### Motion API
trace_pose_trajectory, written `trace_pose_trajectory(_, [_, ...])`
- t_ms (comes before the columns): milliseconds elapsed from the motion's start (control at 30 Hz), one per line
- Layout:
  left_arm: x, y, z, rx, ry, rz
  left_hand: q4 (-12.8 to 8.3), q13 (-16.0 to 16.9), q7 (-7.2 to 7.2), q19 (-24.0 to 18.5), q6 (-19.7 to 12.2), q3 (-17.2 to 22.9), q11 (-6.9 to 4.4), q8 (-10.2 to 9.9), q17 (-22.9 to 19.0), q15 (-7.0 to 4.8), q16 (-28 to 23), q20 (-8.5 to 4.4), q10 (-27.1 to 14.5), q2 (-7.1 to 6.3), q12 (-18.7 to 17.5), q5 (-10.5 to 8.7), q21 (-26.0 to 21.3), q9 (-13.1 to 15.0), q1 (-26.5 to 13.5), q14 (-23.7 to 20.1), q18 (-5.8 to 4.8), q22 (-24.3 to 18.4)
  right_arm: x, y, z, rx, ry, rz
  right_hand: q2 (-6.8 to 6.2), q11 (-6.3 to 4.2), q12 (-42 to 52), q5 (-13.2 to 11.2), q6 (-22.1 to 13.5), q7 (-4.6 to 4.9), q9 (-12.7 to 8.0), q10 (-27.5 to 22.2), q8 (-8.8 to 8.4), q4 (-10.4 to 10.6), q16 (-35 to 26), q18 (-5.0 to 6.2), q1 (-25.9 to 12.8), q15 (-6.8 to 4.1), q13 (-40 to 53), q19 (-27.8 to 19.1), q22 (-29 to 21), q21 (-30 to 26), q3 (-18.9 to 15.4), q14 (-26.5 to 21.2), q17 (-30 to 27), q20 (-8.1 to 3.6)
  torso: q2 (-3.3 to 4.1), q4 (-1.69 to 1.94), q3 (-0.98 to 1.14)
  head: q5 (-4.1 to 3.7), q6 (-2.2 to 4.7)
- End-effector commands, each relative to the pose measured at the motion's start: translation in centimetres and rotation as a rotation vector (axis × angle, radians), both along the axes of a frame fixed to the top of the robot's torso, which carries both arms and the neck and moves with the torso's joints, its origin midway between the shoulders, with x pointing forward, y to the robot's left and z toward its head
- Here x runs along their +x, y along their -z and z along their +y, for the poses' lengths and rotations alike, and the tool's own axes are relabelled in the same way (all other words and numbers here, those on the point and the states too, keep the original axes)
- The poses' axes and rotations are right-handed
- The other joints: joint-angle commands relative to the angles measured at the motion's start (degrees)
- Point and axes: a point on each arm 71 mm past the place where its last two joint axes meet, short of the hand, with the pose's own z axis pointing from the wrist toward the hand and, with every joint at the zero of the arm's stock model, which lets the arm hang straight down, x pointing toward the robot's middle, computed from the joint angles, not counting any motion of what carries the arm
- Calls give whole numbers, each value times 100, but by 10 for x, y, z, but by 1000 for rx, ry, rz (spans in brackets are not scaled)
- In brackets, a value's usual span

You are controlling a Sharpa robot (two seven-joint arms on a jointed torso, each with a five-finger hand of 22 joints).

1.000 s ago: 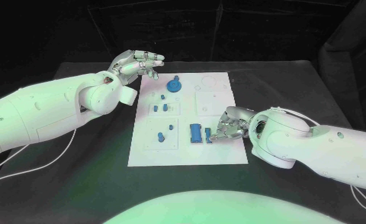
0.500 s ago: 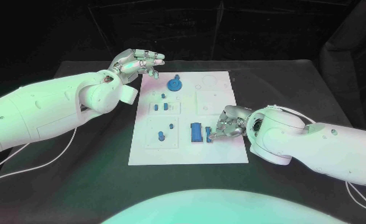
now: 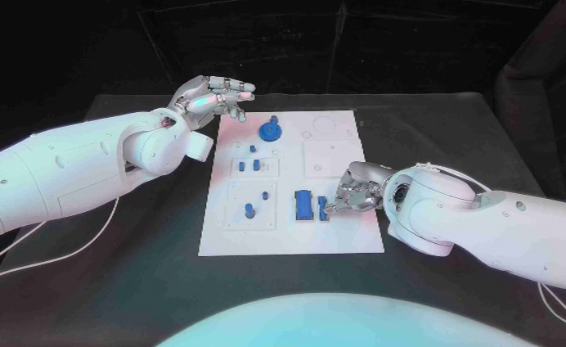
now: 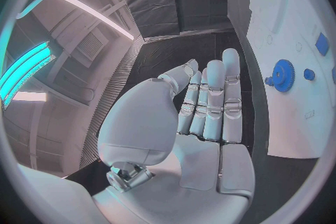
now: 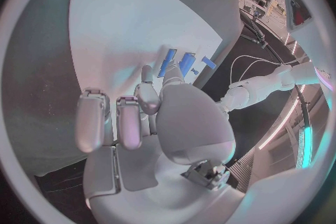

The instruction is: Assemble the parts on the task board

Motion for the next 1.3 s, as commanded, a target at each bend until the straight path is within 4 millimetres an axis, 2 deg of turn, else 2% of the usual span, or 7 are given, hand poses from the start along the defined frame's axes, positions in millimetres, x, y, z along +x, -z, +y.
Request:
trace_pose_trajectory(33, [0,-1,-1,-9,7,-5,9,-7,22,-20,-11,-34,-13,19,-7,-6,40,17,-34,2,33,16,-34,8,-49,-29,34,-2,0,-8,1,167,-6,-47,-53,32,-237,58,-121,19,-1,-144,-47,7,-97,-32,-46,33,-175,-92,-156,-106,-50,341,291,38,-12,1,-3,-14,34])
trace_pose_trajectory(367, [4,-1,-1,-22,-16,-12,57,-59,39,-260,-54,-113,21,70,-195,40,-226,64,-137,-15,31,14,-254,3,-165,-311,27,-126,44,-28,-28,691,81,-113,274,256,-3205,236,-579,296,-77,-1708,-397,-341,-2629,608,695,244,-2445,-1875,-3816,-2776,84,-681,-2834,216,-153,10,-29,-105,278])
trace_pose_trajectory(533, [11,2,0,-46,-65,-13,113,-174,58,-867,-87,-152,70,101,-783,161,-1348,188,-20,-14,-168,15,-928,-9,-228,-781,23,-568,79,-28,-46,914,161,-119,467,713,-4831,83,-722,673,-346,-2427,-791,-555,-5346,598,1131,747,-3991,-2878,-5090,-4704,133,-2057,-4746,658,-312,5,-48,-147,486])
trace_pose_trajectory(733, [22,10,4,-71,-140,-22,296,-183,75,-1756,-64,-184,163,-230,-1693,477,-3458,625,389,-77,-1169,-1,-2266,-36,-347,-954,28,-1635,120,-27,-58,1079,218,-166,590,870,-5535,34,-558,626,-827,-2271,-1287,-910,-7151,648,972,1096,-5405,-2935,-6245,-6370,50,-2452,-6115,1137,-447,-39,-42,-168,790])
trace_pose_trajectory(1233, [38,33,5,-88,-264,-8,388,-176,-55,-1921,34,-664,365,-847,-2273,709,-4893,847,596,51,-2217,3,-2960,-41,-207,-789,54,-2579,165,-14,-53,1147,235,-201,861,886,-6030,0,-239,694,-1490,-1725,-1560,-1640,-8020,672,630,1030,-6607,-2045,-6998,-7322,107,-1557,-7114,1046,-597,-27,13,-123,1118])
trace_pose_trajectory(1267, [37,35,4,-58,-227,12,695,-530,-335,-3295,-1651,-1156,54,-991,-2773,443,-5187,376,-1162,257,-2469,-447,-3109,-414,-2399,-2473,-302,-3021,164,-10,-56,1076,270,-210,601,635,-6415,-253,-1970,357,-1654,-3620,-1925,-1445,-8430,287,-1763,861,-6972,-3968,-7400,-7557,521,-3656,-7494,688,-581,-52,-1,-133,1093])
trace_pose_trajectory(1300, [37,35,4,-58,-227,12,695,-530,-331,-3290,-1647,-1177,58,-1409,-2773,439,-5207,368,-1146,257,-2492,-447,-3112,-414,-2398,-2442,-302,-3045,164,-10,-56,1077,271,-211,620,629,-6415,-253,-1972,354,-1666,-3606,-1925,-1445,-8430,287,-1807,849,-6972,-3950,-7400,-7557,533,-3634,-7494,679,-582,-51,0,-132,1096])
